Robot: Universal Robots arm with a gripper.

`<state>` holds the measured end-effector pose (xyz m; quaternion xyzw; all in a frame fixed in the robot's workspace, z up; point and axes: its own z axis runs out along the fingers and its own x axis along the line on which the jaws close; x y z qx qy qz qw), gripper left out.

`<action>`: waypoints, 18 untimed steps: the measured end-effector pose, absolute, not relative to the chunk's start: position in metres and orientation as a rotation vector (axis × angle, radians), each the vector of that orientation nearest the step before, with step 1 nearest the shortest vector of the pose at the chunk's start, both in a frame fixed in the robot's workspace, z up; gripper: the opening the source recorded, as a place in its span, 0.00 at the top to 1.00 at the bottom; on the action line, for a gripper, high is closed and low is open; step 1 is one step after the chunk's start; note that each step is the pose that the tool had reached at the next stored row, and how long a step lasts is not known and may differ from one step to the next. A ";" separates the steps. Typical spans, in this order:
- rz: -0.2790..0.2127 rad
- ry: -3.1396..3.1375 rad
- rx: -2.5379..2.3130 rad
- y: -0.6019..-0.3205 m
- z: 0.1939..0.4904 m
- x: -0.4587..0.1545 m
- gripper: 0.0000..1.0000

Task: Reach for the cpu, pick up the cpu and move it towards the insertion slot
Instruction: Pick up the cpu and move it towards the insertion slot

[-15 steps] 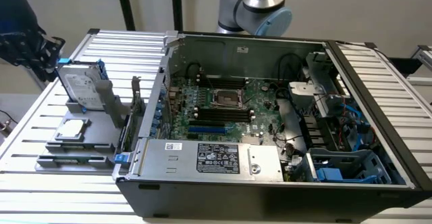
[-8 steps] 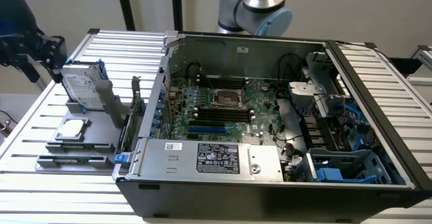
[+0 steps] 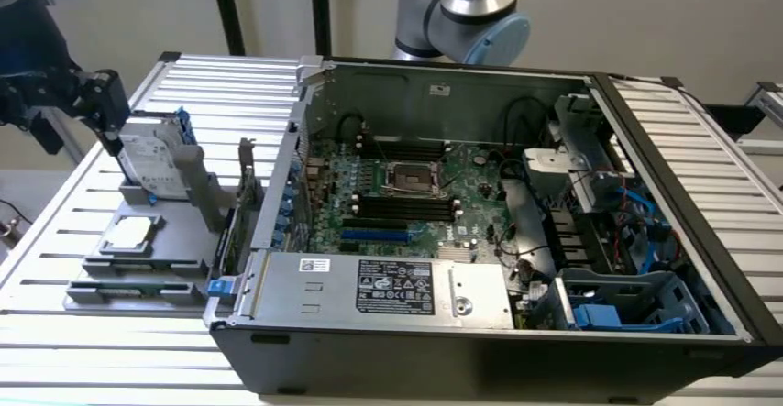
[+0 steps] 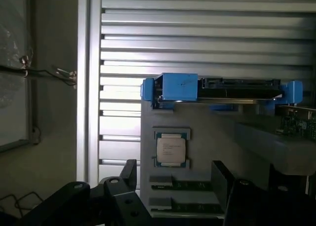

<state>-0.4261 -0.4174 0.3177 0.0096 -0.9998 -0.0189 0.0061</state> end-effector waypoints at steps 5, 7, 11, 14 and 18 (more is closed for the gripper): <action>-0.059 -3.129 0.030 -0.418 0.309 -0.426 0.29; -0.059 -3.129 0.030 -0.419 0.305 -0.426 0.29; -0.059 -3.129 0.030 -0.419 0.298 -0.426 0.29; -0.059 -3.129 0.030 -0.420 0.292 -0.426 0.29; -0.059 -3.129 0.030 -0.422 0.285 -0.426 0.29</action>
